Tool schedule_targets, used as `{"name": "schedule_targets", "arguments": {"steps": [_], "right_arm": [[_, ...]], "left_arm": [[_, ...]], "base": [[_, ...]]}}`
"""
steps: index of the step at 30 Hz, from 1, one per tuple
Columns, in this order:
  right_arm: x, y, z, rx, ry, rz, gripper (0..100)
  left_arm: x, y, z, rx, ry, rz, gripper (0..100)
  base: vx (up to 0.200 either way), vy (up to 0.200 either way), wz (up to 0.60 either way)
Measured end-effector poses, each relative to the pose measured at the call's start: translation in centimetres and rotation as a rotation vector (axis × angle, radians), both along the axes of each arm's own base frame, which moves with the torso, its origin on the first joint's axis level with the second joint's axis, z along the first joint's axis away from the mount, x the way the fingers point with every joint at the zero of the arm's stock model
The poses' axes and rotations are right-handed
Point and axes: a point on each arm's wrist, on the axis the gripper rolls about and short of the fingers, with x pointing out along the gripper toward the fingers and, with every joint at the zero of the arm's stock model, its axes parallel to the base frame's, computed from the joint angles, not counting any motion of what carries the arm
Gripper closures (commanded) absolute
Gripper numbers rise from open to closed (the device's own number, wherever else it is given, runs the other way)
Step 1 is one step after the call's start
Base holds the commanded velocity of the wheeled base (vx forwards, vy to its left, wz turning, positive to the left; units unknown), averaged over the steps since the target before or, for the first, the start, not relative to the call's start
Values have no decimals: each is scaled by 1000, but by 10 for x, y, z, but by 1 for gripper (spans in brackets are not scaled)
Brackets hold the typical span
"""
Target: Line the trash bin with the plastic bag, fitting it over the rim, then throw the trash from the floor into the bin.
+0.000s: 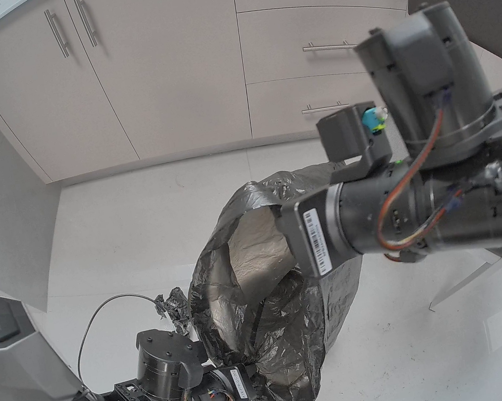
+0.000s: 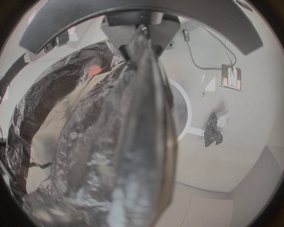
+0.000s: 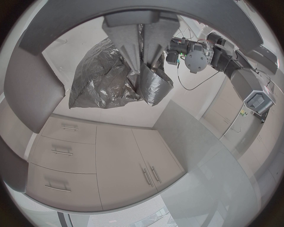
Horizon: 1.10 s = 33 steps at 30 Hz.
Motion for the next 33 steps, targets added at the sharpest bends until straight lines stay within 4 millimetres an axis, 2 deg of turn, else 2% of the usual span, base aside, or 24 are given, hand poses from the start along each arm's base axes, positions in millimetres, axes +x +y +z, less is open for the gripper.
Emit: {"name": "schedule_targets", "arguments": {"steps": [6,13,20,25,33], "right_arm": [[13,15,-33,-37,26,-13,100],[20,19,-63,-112,76,-23,100],[30,19,-72,-116,77,-46,100],[43,21,-78,-89,55,-72,100],[54,23,-90,-118,57,-84,100]], "left_arm": [[12,1,-19,32,2,33,100],[25,13,-28,53,24,103,100],[36,27,-35,69,46,168,100],[44,29,-41,75,47,184,100],[70,29,-44,93,-16,188,100]], "base": [[0,0,0],[0,0,0],[0,0,0],[0,0,0],[0,0,0]]}}
